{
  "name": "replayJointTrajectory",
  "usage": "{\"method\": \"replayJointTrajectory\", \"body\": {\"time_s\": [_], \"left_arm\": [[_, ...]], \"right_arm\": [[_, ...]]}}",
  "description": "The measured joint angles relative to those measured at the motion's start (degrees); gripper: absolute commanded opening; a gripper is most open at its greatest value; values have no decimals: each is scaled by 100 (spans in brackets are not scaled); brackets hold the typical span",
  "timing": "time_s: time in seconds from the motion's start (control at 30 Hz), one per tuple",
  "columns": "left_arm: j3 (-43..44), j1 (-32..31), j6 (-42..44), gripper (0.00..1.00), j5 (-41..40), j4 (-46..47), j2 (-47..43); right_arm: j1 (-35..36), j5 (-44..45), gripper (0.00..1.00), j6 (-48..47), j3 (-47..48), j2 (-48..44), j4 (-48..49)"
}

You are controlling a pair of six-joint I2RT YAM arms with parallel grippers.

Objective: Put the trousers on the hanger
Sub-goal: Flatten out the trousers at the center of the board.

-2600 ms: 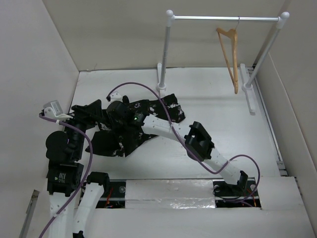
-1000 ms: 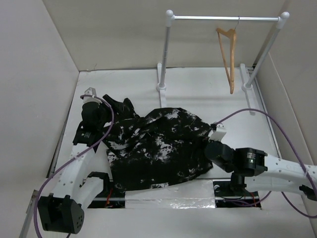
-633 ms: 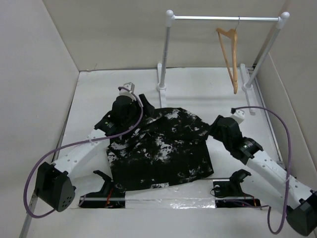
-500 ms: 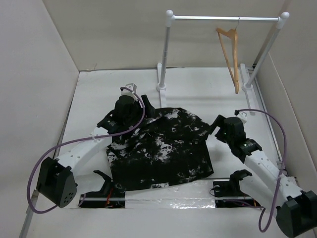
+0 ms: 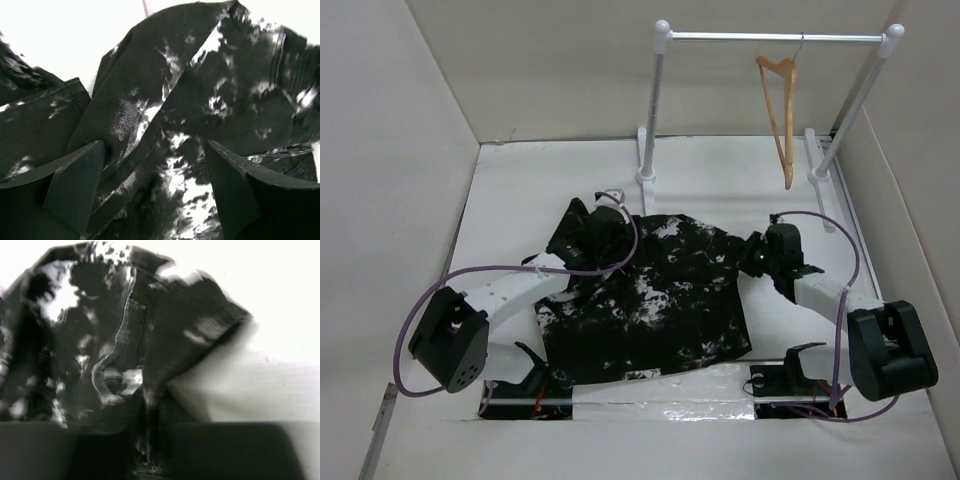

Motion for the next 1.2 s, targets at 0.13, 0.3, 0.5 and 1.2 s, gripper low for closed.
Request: {"method": "replayJointTrajectory", "body": {"time_s": [0.13, 0.3, 0.5, 1.2], "left_arm": [[0, -149, -22, 80, 0, 74, 17], [0, -173, -142, 81, -245, 153, -55], [-109, -173, -544, 81, -1056, -164, -841], [-1808, 385, -1976, 45, -1613, -1054, -2420]], "right_arm": [[-520, 131, 0, 116, -74, -494, -24], [-1565, 651, 14, 17, 162, -1150, -256], [-2107, 944, 74, -234, 542, -828, -186], [-151, 498, 67, -846, -26, -2157, -741]]}}
